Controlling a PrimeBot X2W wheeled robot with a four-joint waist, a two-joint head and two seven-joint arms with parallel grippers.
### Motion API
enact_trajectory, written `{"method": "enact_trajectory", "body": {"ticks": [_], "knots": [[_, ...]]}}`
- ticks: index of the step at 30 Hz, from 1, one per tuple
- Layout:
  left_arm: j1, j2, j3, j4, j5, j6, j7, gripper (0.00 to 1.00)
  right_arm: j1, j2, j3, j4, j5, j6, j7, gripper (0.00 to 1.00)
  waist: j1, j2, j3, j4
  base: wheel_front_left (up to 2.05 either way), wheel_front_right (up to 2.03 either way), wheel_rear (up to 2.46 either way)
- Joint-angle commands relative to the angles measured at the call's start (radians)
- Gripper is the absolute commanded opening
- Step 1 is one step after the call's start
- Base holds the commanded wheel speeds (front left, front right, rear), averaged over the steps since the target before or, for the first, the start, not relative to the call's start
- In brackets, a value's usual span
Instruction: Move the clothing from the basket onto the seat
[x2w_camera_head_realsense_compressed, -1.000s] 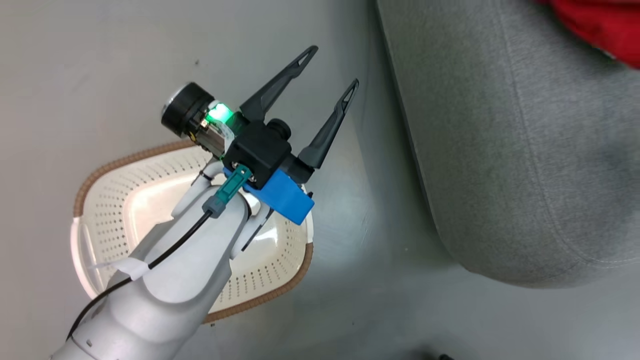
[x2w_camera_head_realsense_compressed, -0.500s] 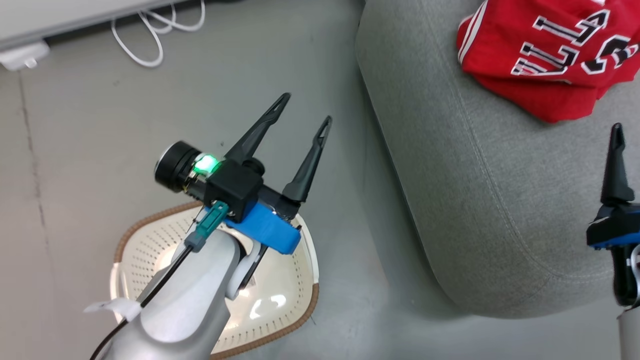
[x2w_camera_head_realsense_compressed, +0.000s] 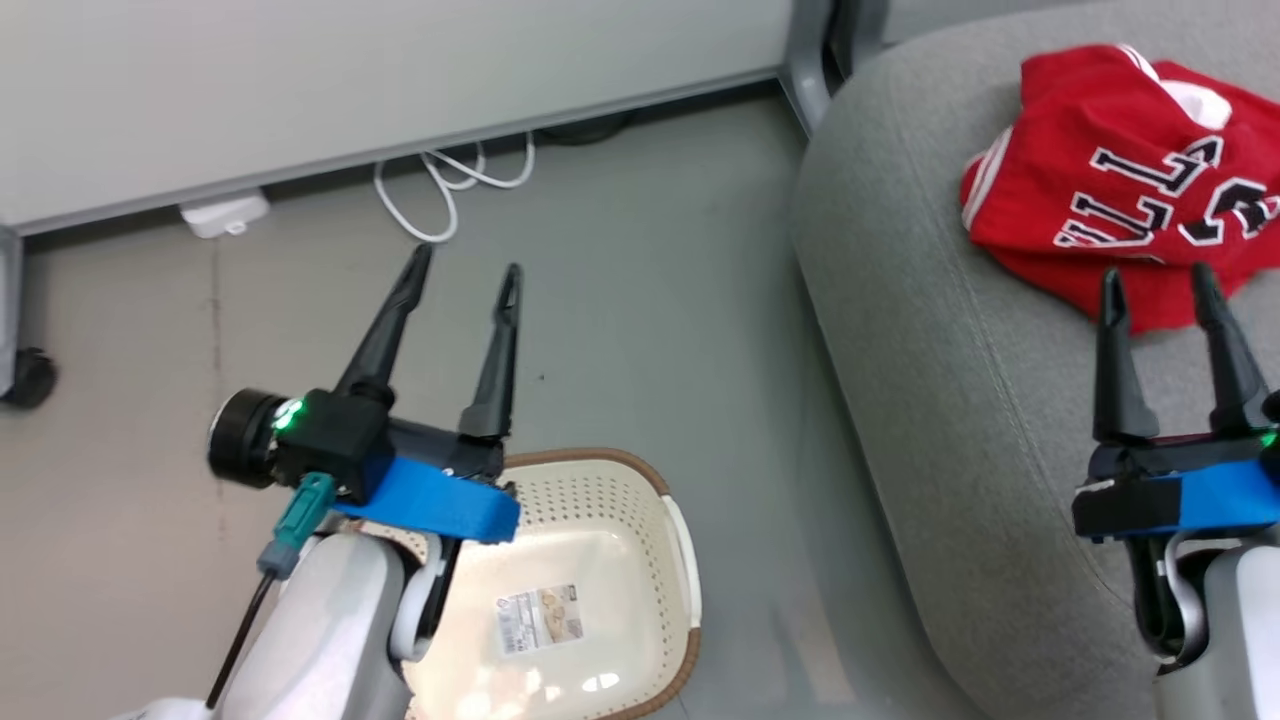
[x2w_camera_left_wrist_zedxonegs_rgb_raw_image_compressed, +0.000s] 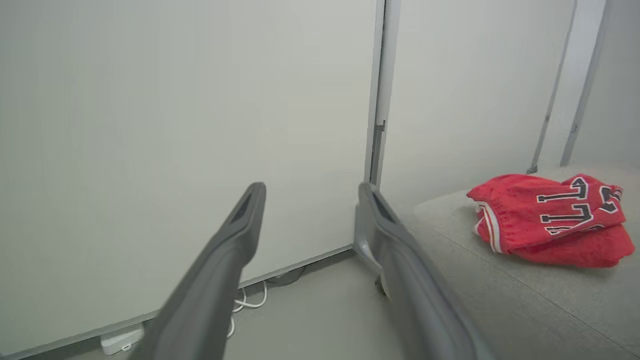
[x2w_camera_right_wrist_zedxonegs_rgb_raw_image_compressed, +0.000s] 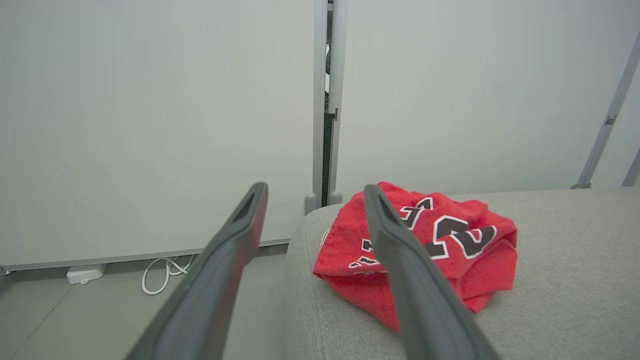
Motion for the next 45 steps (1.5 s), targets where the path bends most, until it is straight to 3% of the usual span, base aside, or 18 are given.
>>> {"method": "enact_trajectory", "body": {"ticks": [1, 19, 45], "knots": [[0.019, -0.001, 0.019, -0.005, 0.007, 0.005, -0.003, 1.0, 0.022, 0.007, 0.008, -0.009, -0.007, 0.001, -0.001, 1.0, 0.0002, -0.0001, -0.034, 0.035, 0.0, 0.0, 0.0], [0.21, -0.055, 0.233, -0.001, 0.073, -0.034, -0.003, 1.0, 0.126, 0.059, 0.074, -0.007, -0.028, 0.001, -0.001, 1.0, 0.0002, -0.0001, -0.164, 0.157, 0.0, 0.0, 0.0], [0.273, -0.101, 0.298, 0.05, 0.1, -0.083, -0.003, 1.0, 0.189, 0.084, 0.052, 0.041, -0.032, 0.001, -0.001, 1.0, 0.0002, -0.0001, -0.198, 0.2, 0.0, 0.0, 0.0]]}}
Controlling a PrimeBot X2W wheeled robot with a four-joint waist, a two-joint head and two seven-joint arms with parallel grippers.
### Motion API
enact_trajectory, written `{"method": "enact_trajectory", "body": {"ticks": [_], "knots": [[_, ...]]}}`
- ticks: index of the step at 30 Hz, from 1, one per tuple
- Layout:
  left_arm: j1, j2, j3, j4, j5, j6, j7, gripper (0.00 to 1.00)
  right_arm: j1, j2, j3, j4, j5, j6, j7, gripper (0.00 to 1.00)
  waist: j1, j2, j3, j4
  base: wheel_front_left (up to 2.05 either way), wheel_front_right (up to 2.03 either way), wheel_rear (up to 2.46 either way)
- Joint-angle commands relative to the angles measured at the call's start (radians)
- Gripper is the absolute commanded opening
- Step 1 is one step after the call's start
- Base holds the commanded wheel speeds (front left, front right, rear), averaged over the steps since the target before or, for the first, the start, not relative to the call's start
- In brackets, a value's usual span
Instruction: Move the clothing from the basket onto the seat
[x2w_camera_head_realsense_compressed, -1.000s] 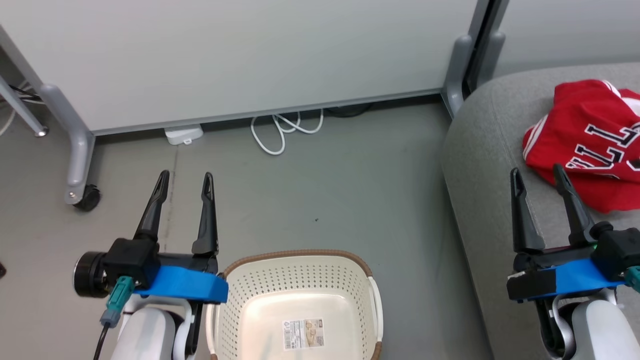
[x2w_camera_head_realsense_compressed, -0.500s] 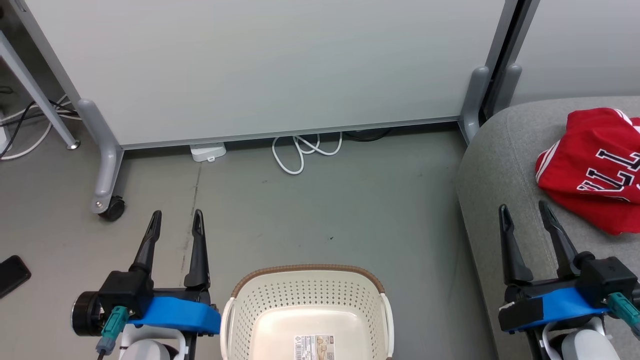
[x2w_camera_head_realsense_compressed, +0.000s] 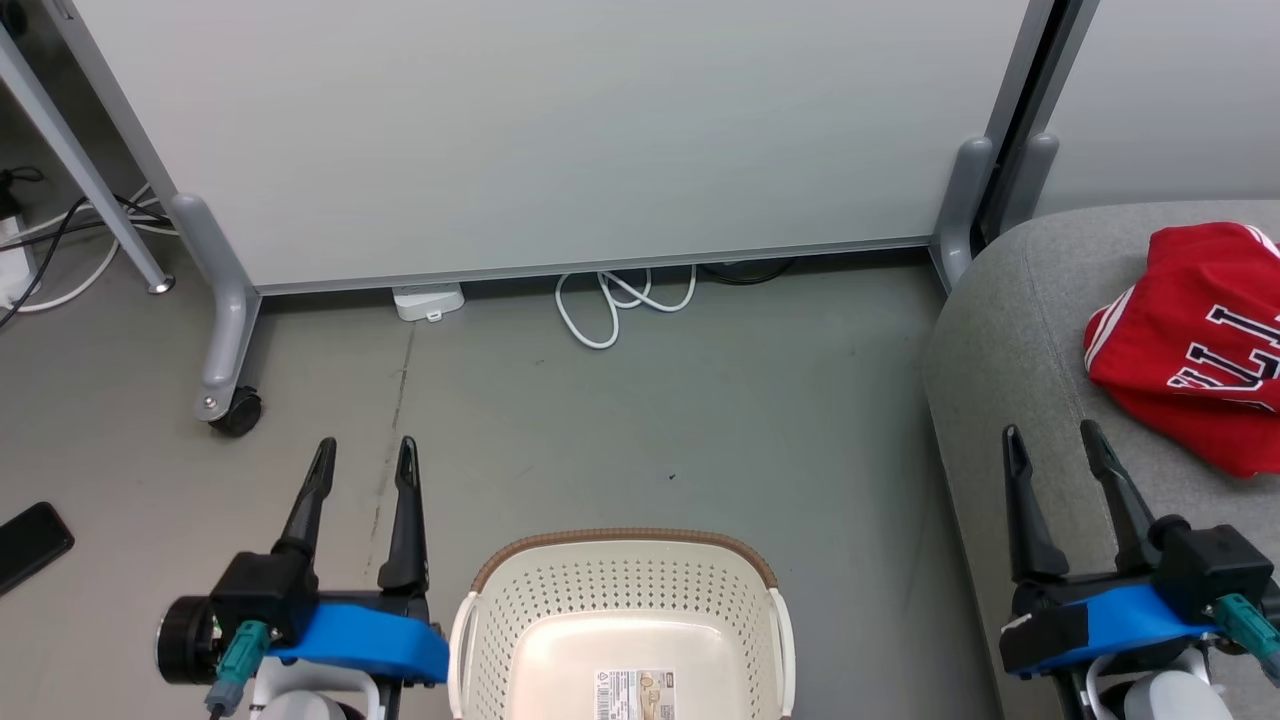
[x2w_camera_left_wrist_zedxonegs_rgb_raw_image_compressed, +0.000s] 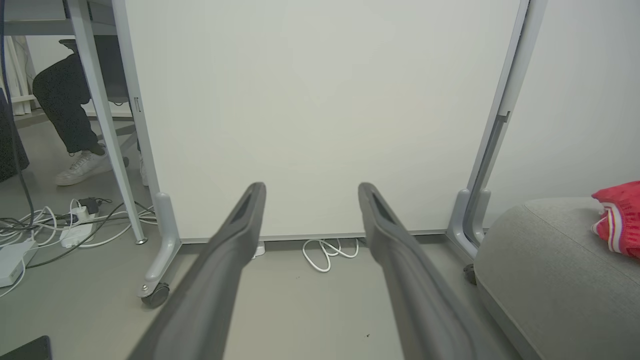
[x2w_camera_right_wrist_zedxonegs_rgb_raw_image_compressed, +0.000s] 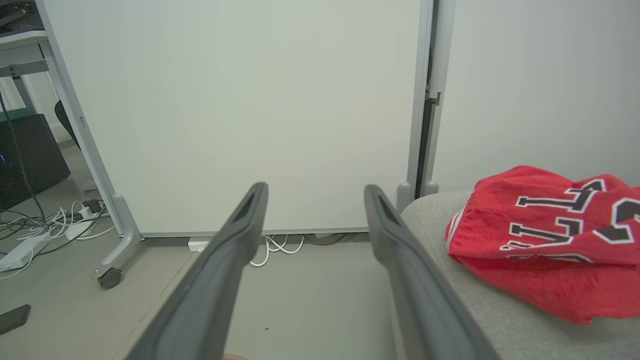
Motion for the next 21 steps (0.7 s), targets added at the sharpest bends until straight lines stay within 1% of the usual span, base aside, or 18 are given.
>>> {"method": "enact_trajectory", "body": {"ticks": [1, 6, 21], "knots": [[-0.001, -0.001, 0.0, 0.003, 0.0, 0.0, 0.0, 0.0, 0.0, 0.0, 0.0, 0.002, 0.001, 0.0, 0.0, 0.0, 0.0, -0.0001, 0.0, 0.0, 0.0, 0.0, 0.0], [0.033, -0.003, -0.002, 0.044, -0.01, 0.0, 0.01, 0.0, 0.011, 0.003, -0.001, 0.046, 0.011, 0.0, 0.007, 0.0, 0.0, -0.0001, 0.0, 0.0, 0.0, 0.0, 0.0], [0.023, -0.003, 0.035, 0.03, -0.3, -0.006, 0.084, 0.0, 0.008, 0.003, -0.009, 0.041, 0.31, 0.0, 0.082, 0.0, 0.0, -0.0001, -0.005, -0.008, 0.0, 0.0, 0.0]]}}
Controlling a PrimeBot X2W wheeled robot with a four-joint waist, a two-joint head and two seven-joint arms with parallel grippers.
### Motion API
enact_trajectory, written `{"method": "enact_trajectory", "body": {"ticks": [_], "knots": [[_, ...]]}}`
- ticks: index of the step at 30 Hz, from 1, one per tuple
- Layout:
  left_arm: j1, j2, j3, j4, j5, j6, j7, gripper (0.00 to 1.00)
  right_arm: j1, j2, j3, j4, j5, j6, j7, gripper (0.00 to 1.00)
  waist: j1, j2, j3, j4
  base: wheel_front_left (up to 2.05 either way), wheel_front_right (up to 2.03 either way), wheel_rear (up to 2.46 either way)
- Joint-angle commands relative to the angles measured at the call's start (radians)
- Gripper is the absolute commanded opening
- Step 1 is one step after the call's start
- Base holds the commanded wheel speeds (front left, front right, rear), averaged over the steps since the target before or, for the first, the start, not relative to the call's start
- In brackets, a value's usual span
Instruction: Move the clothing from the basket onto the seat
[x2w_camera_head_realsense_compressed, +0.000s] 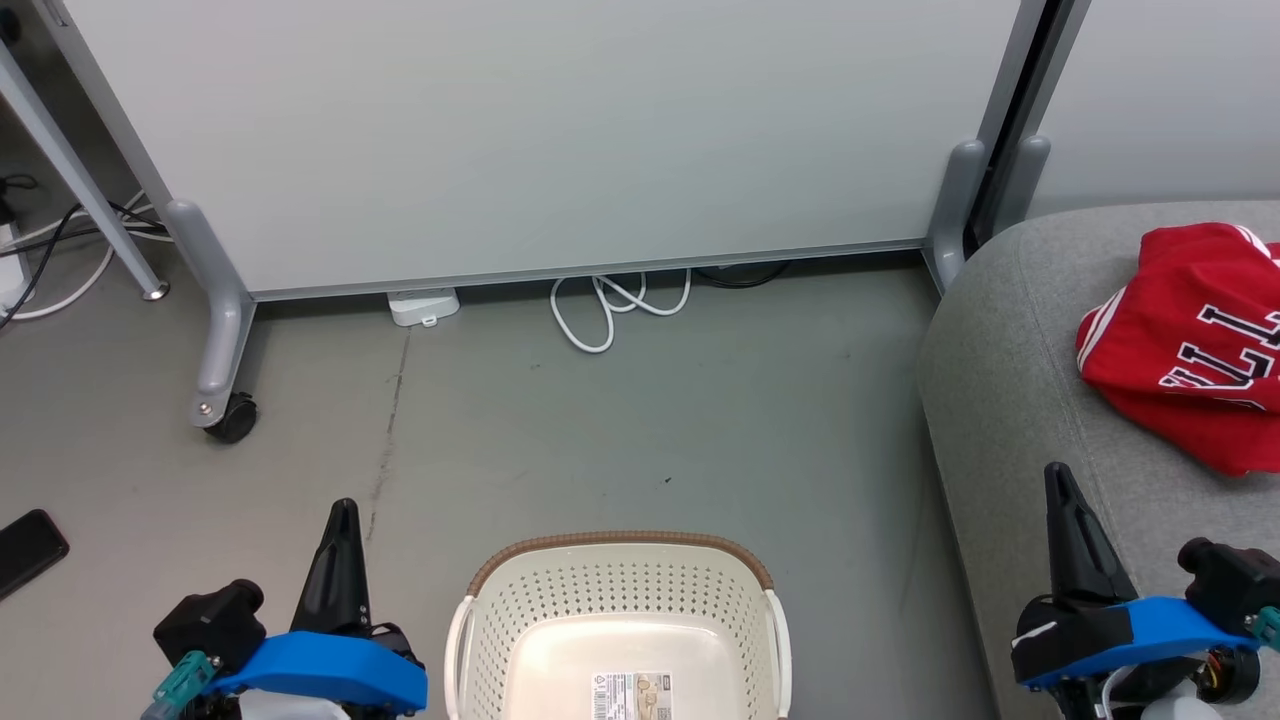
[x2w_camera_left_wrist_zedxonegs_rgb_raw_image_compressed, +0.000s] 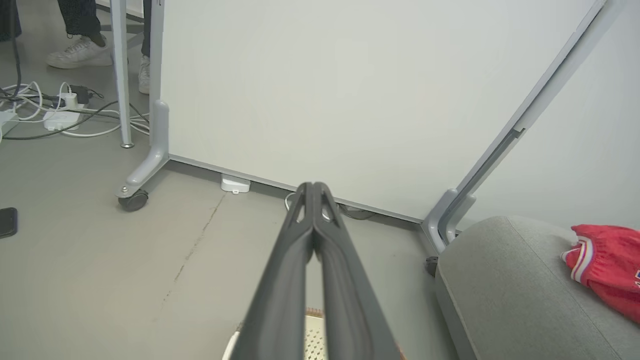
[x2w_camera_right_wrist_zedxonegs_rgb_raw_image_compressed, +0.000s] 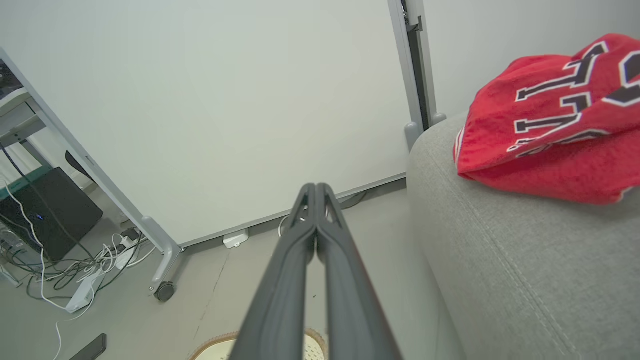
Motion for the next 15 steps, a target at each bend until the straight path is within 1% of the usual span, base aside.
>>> {"method": "enact_trajectory", "body": {"ticks": [1, 15], "knots": [[-0.028, 0.001, 0.01, -0.021, -0.034, -0.005, 0.008, 0.0, -0.012, -0.003, -0.002, -0.019, 0.037, 0.0, 0.007, 0.0, 0.0, -0.0001, 0.0, -0.001, 0.0, 0.0, 0.0], [-0.035, 0.001, 0.037, -0.033, -0.26, -0.01, 0.064, 0.0, -0.014, -0.004, -0.006, -0.025, 0.271, 0.0, 0.063, 0.0, 0.0, -0.0001, -0.005, -0.008, 0.0, 0.0, 0.0]]}}
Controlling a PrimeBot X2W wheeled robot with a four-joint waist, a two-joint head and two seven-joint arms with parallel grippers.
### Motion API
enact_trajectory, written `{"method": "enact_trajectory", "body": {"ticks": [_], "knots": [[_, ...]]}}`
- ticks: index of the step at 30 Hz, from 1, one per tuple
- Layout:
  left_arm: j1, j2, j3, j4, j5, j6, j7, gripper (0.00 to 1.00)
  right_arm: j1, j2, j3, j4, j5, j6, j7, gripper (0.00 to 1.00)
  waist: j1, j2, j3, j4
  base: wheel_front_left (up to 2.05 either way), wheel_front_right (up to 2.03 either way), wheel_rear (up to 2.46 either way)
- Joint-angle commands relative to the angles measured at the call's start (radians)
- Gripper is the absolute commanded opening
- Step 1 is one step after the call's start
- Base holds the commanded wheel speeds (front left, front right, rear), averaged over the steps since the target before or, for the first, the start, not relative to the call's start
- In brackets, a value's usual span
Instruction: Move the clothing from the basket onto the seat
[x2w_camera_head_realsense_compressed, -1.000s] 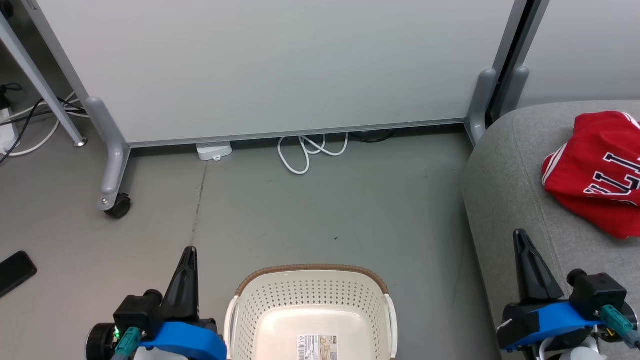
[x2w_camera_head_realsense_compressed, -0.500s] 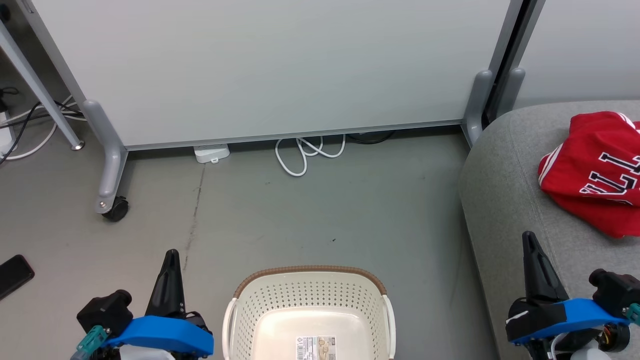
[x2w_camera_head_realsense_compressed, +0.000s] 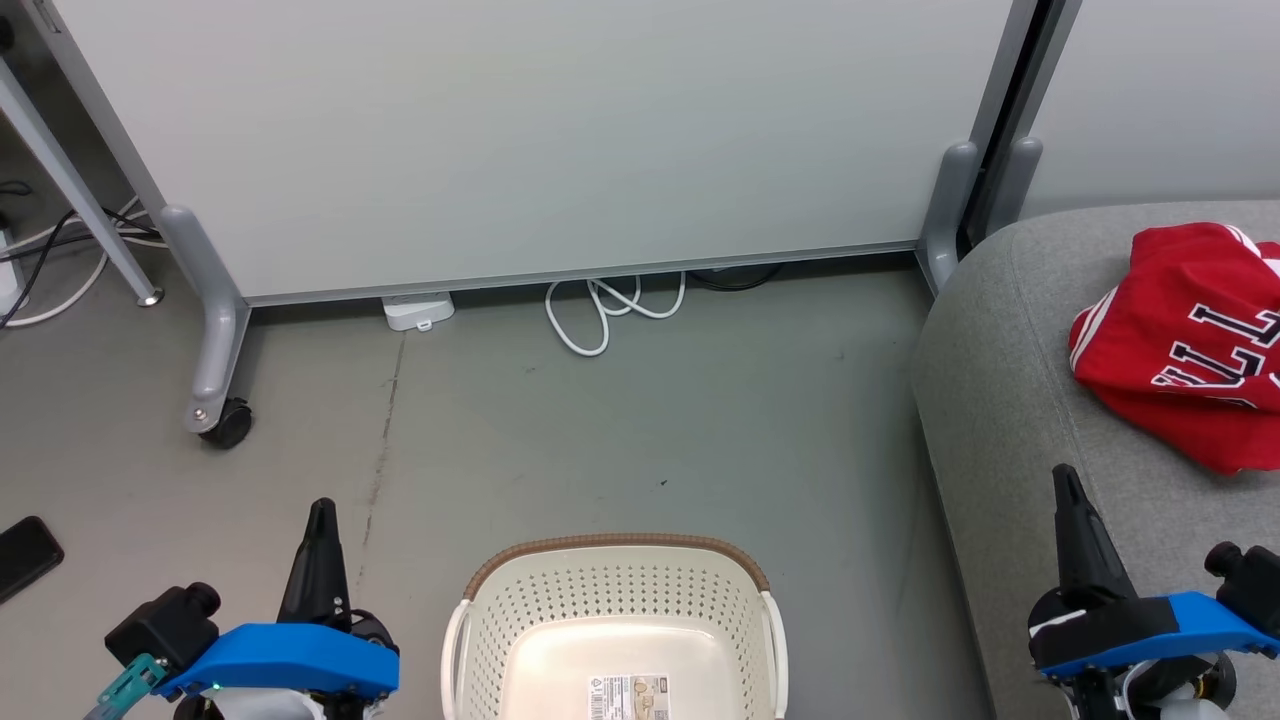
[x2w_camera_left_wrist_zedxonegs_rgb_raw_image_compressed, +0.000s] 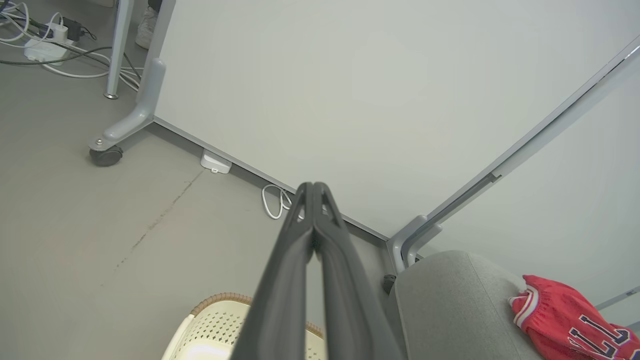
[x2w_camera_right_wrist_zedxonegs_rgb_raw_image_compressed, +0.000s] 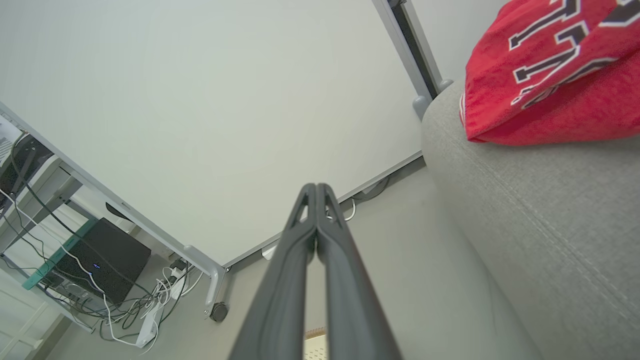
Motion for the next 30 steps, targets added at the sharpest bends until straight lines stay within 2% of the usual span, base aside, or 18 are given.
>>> {"method": "enact_trajectory", "body": {"ticks": [1, 30], "knots": [[-0.029, 0.001, 0.01, -0.019, -0.031, -0.007, 0.007, 0.0, -0.014, -0.004, -0.003, -0.017, 0.034, 0.0, 0.007, 0.0, 0.0, -0.0001, 0.0, -0.001, 0.0, 0.0, 0.0], [-0.042, 0.001, 0.057, -0.037, -0.411, -0.014, 0.104, 0.0, -0.02, -0.005, -0.013, -0.023, 0.425, 0.0, 0.105, 0.0, 0.0, -0.0001, -0.01, -0.016, 0.0, 0.0, 0.0]]}}
